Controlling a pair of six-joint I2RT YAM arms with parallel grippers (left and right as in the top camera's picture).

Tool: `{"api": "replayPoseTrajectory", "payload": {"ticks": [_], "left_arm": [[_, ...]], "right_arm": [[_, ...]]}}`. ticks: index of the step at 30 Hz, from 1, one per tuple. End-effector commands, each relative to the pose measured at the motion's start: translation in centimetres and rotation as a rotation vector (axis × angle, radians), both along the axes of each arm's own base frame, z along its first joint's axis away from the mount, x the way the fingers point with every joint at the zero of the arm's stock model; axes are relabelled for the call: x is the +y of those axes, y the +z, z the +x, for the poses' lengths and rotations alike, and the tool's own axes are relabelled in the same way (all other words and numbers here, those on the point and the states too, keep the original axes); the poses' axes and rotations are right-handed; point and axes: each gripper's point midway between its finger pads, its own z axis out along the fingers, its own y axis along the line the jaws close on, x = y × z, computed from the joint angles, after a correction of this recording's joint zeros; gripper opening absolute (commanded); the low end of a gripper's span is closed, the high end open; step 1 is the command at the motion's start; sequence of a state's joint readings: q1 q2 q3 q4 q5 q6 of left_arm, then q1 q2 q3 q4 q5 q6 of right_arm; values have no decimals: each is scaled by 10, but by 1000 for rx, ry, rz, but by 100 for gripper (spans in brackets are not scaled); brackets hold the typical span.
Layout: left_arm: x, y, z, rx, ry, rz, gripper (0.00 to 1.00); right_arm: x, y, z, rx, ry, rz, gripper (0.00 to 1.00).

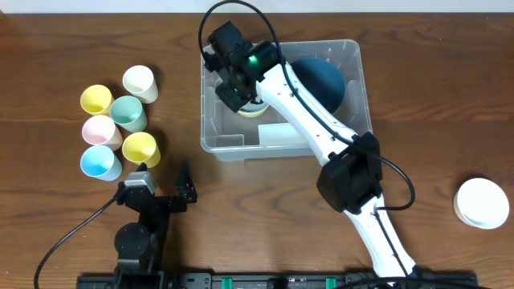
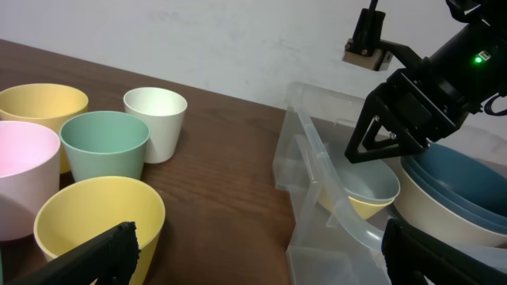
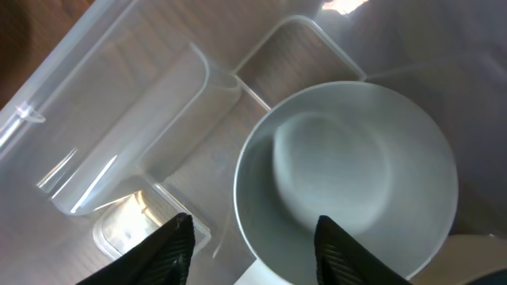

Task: Pack container
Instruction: 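Lower the white bowl onto the yellow plate in the bin, release, then move the right gripper back to the second white bowl and grasp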

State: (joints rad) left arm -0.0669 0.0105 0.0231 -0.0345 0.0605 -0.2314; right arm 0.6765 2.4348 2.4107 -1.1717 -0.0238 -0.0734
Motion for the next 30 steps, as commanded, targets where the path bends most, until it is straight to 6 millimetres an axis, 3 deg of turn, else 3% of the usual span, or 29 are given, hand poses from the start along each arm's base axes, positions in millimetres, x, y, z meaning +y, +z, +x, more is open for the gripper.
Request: {"api": "replayPoseTrajectory", "payload": {"ticks": [1, 5, 10, 15, 22, 30], "left_arm": [[1, -16, -1, 45, 1, 15, 98], [1, -16, -1, 45, 1, 15, 98], [1, -16, -1, 45, 1, 15, 98], [1, -16, -1, 45, 1, 15, 98], [1, -16, -1, 45, 1, 15, 98], [1, -16, -1, 45, 1, 15, 98]], "right_arm": [[-2, -3, -2, 8, 0, -17, 49], [-5, 19, -8, 17, -11, -1, 45], [-27, 79, -19, -6, -68, 43, 45], [-80, 121, -31, 28, -206, 47, 44], [-170, 141, -40, 117, -435, 1, 45], [-246, 173, -52, 120, -654, 86, 47]]}}
